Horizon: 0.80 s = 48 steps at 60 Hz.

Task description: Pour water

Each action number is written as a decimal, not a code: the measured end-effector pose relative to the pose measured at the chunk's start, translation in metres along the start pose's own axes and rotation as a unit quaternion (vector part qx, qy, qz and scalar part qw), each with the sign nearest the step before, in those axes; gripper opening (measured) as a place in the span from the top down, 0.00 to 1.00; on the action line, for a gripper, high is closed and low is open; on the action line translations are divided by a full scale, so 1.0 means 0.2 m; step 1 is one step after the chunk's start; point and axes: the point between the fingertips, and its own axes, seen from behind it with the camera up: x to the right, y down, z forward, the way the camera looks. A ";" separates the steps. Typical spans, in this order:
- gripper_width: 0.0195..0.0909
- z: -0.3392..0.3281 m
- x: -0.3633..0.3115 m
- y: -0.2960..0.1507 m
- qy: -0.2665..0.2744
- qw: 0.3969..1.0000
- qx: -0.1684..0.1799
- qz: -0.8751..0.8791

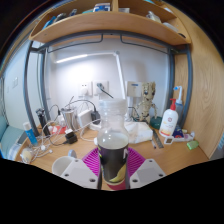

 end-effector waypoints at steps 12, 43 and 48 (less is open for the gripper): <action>0.84 0.11 0.11 0.10 0.022 1.000 0.008 0.016; 0.56 0.11 0.15 0.23 0.037 0.999 0.002 0.034; 0.36 0.09 0.17 0.29 0.049 0.998 -0.026 0.030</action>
